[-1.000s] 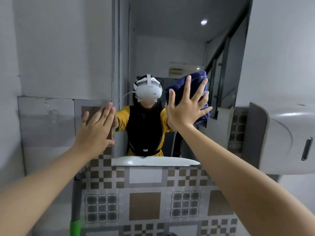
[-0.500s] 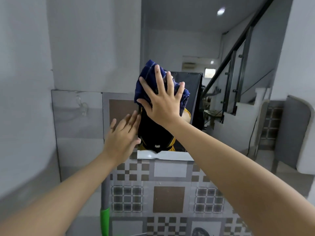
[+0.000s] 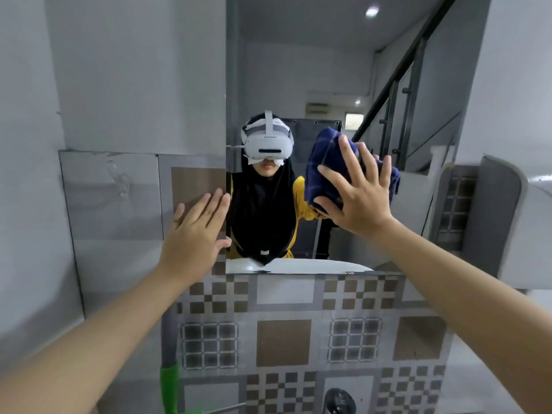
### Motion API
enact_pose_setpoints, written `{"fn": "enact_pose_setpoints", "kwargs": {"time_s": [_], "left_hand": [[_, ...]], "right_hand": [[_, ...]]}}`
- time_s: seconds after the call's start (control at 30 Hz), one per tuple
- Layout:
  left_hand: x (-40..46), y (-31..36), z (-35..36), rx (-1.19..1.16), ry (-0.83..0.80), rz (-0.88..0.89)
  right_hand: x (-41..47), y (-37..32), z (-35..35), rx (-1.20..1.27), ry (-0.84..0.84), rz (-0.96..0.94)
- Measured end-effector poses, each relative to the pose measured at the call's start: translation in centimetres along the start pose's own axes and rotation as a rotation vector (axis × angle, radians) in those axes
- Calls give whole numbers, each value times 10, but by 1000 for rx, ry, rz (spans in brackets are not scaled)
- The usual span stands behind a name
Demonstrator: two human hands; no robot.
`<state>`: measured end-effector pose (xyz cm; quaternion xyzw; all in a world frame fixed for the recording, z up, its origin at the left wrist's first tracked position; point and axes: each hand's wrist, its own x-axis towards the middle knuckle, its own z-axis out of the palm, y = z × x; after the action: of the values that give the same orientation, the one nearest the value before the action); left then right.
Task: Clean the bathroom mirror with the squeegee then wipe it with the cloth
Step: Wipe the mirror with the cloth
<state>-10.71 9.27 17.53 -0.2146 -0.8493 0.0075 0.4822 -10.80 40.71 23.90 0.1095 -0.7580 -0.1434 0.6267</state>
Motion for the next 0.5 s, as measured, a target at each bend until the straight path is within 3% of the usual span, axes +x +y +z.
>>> {"fn": "enact_pose_setpoints", "kwargs": {"time_s": [0.23,0.5], "left_hand": [[0,-1,4,-10,3,-8],[-2,1,4,-14,-35,3]], "right_hand": [[-46,58,-2,126,-20,456],[-45,32,-5,225,27,992]]}}
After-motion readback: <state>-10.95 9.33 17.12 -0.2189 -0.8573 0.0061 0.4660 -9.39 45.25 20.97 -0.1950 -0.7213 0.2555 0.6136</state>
